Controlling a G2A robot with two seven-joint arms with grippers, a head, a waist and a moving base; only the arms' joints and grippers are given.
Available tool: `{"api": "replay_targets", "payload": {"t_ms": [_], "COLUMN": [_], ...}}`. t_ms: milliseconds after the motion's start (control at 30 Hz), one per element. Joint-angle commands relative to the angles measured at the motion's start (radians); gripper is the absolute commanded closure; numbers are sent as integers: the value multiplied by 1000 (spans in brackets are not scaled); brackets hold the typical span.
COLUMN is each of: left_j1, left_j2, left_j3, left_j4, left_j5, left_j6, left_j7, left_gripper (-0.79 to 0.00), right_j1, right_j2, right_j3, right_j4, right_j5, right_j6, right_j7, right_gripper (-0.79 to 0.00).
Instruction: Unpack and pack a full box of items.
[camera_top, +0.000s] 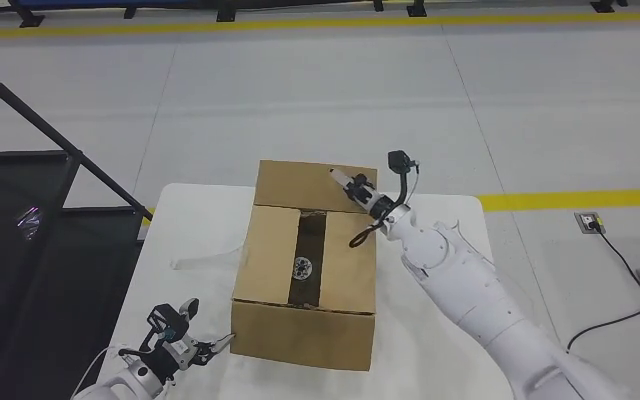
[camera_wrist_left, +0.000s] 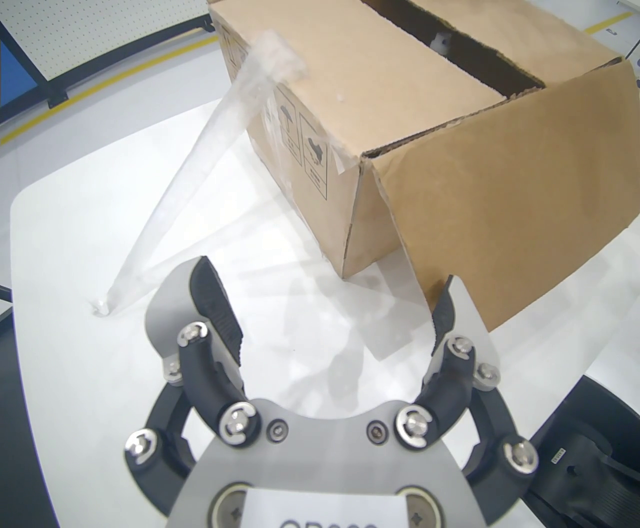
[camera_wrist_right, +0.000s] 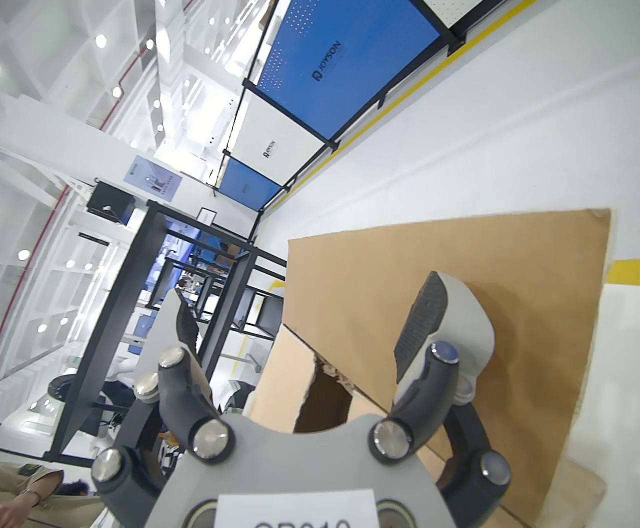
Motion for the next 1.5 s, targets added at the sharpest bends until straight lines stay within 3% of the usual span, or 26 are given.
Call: {"api": "replay_targets", "payload": {"t_ms": [0, 267, 500, 600, 667, 767, 933, 1167, 1467], "left_j1": [0, 0, 0, 0, 0, 4, 49, 105, 140], "left_j2": [0, 0, 0, 0, 0, 0, 4, 10, 12], "left_j3": [0, 0, 0, 0, 0, -6, -69, -155, -170], "left_j4": [0, 0, 0, 0, 0, -11, -62, -94, -88], "left_j5": [0, 0, 0, 0, 0, -13, -52, -114, -132], "left_j6": [0, 0, 0, 0, 0, 21, 31, 8, 7], "left_j7": [0, 0, 0, 0, 0, 11, 60, 97, 123], "left_gripper": [-785, -785, -785, -785, -785, -785, -785, -785, -785], "right_j1": [25, 87, 73, 42, 7, -42, -128, -157, -92], "right_j2": [-25, -98, -104, -86, -69, -39, 3, 4, -63], "right_j3": [-17, -28, 27, 62, 85, 112, 143, 127, 41], "right_j4": [67, 254, 246, 172, 98, -17, -174, -246, -124], "right_j5": [6, 84, 113, 148, 206, 285, 264, 177, 196], "right_j6": [13, 15, -254, -354, -369, -259, -43, 156, 216], "right_j7": [23, 135, 93, 191, 335, 596, 783, 743, 714], "right_gripper": [-785, -785, -785, -785, -785, -785, -785, -785, -785]}}
